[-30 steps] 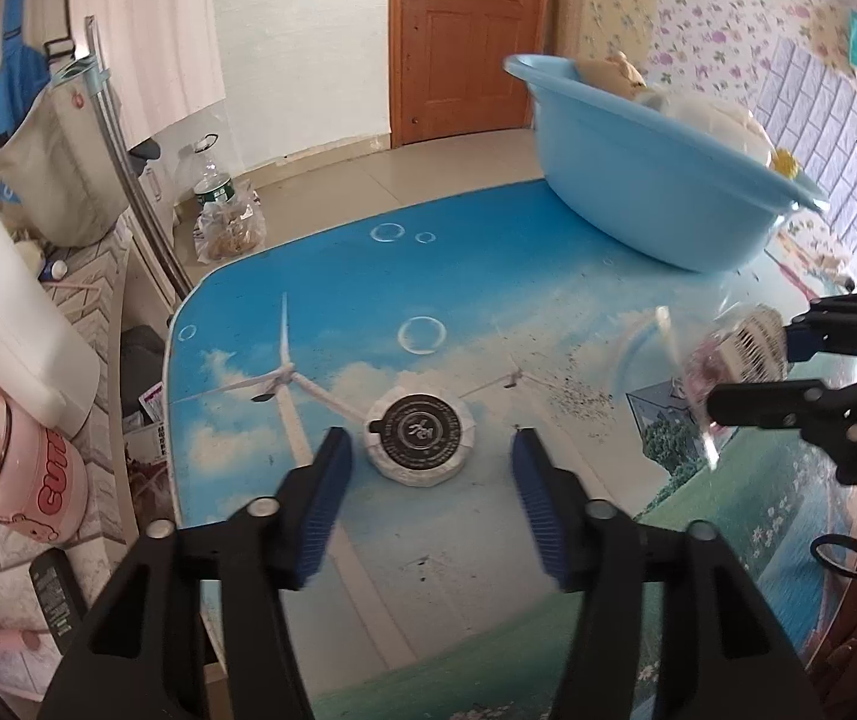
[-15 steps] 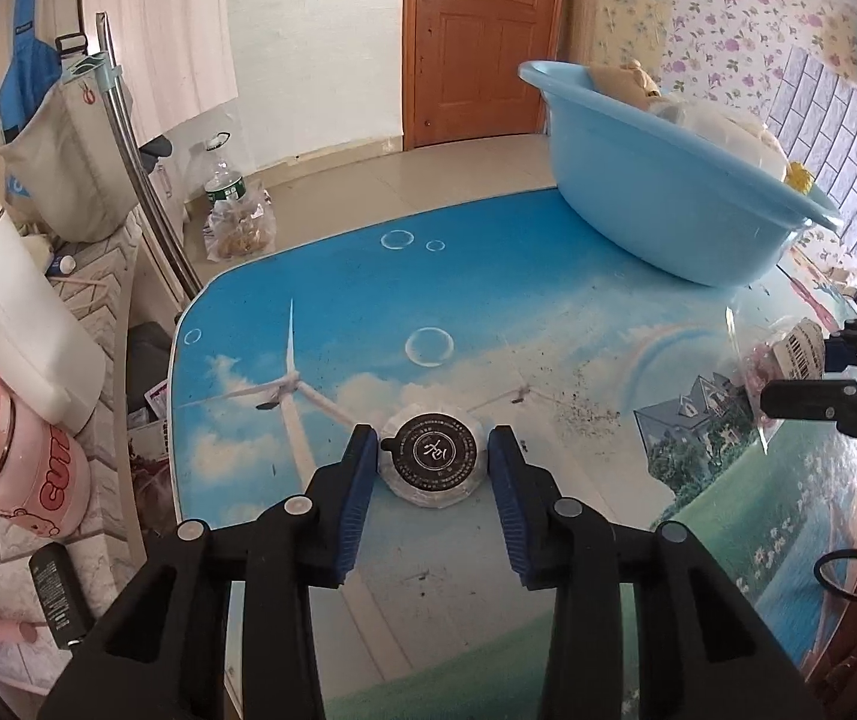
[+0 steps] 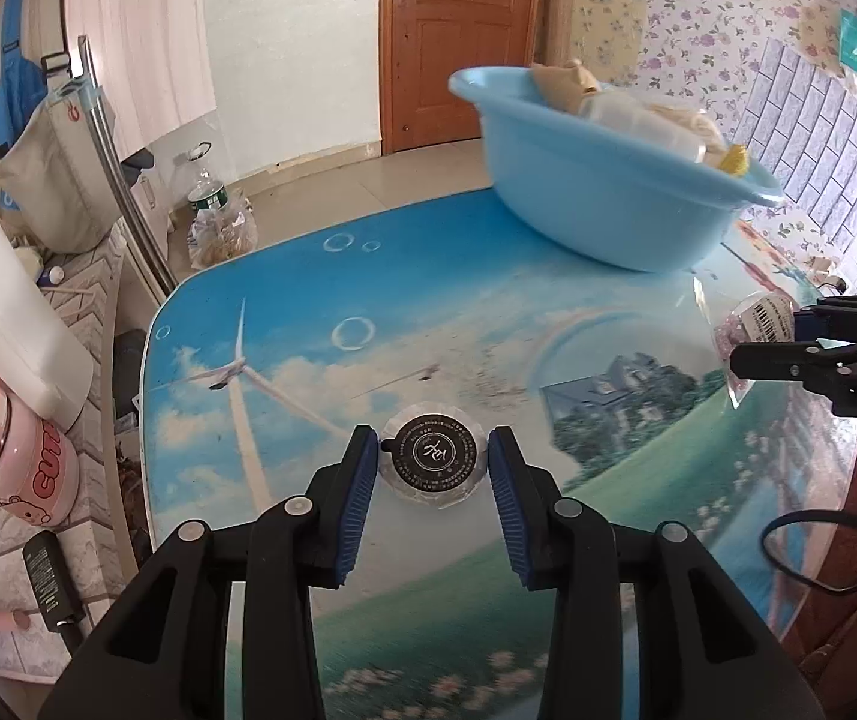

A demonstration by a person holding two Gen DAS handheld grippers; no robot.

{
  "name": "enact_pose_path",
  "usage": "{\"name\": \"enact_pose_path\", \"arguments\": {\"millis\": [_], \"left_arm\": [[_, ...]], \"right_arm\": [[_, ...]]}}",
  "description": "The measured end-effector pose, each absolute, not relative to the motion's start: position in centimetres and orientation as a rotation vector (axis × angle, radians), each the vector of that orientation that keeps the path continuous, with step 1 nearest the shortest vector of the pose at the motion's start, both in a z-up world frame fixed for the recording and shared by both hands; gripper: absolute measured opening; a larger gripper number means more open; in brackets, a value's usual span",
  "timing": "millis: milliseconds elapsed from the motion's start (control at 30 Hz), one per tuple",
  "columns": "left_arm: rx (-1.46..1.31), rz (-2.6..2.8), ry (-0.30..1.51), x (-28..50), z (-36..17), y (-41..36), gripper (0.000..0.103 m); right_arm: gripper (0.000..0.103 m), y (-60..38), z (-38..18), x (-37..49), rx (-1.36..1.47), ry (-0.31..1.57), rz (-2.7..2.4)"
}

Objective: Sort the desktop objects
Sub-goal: 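Grasp the round black disc with the left tool while the right tool holds the bag, then carry the black disc with the left tool while the right tool carries the bag over the basin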

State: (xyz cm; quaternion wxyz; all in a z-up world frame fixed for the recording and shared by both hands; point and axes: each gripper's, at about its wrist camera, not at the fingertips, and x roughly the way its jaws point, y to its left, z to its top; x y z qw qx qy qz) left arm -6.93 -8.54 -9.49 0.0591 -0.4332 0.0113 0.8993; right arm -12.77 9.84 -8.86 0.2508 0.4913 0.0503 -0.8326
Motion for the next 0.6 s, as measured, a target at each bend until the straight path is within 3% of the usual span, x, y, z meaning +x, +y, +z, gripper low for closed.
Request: {"name": "enact_pose_path", "arguments": {"millis": [133, 300, 600], "left_arm": [[-1.315, 2.716, 0.032, -6.7, -9.1, -7.8, 0.037], [-1.338, 2.707, 0.039, -6.7, -9.5, -7.4, 0.037], [-1.36, 2.703, 0.049, -6.6, -10.6, -7.3, 0.038]], "right_arm": [[0.045, 10.9, -8.9, -12.7, 1.351, 0.122, -2.269], [0.067, 10.5, -8.9, -12.3, 1.343, 0.155, -2.26], [0.075, 9.2, -10.0, -12.3, 1.355, 0.262, -2.257]]}}
